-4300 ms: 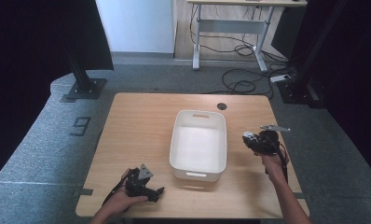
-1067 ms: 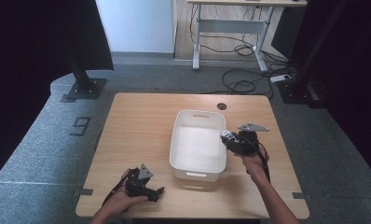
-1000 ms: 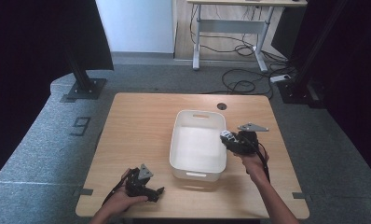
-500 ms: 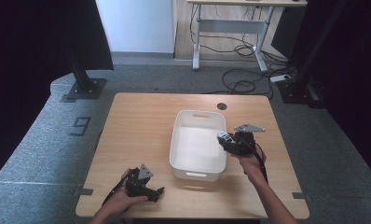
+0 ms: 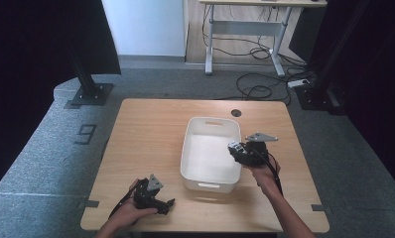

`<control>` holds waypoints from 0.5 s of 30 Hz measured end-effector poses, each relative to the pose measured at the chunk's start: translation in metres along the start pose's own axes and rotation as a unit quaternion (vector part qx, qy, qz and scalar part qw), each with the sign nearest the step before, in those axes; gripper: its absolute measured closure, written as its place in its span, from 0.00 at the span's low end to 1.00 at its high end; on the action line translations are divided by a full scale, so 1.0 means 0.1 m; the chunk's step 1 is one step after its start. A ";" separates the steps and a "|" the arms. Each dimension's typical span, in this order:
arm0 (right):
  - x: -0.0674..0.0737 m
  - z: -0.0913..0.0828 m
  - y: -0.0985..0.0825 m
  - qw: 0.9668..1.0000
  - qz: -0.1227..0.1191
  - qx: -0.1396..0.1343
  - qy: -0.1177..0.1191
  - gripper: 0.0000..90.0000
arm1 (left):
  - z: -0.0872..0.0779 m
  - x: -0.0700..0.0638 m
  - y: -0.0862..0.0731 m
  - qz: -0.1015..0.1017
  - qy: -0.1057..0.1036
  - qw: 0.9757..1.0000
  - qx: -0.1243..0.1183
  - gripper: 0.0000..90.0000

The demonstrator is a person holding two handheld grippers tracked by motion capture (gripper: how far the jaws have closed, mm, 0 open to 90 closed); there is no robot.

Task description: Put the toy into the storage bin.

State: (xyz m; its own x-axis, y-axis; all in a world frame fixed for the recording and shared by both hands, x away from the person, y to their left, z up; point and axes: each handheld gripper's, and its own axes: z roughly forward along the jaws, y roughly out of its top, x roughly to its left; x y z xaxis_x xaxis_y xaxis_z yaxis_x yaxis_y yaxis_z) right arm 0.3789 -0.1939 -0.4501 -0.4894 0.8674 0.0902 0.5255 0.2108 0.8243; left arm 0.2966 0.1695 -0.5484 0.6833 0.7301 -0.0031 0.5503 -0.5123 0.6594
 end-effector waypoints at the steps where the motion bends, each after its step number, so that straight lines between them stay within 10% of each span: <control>1: 0.01 0.00 0.00 1.000 0.000 0.002 0.000 0.55 | 0.00 0.00 0.00 0.000 0.000 1.000 0.000 0.00; 15: 0.09 0.08 -0.03 1.000 -0.008 0.011 0.005 0.56 | 0.00 0.00 0.00 -0.001 0.001 1.000 0.000 0.00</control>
State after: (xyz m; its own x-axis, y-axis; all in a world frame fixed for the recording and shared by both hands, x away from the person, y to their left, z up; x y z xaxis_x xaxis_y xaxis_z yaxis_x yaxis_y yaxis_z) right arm 0.3789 -0.1833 -0.4559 -0.5039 0.8598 0.0826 0.5329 0.2341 0.8132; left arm 0.2963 0.1694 -0.5485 0.6814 0.7319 -0.0026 0.5512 -0.5108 0.6598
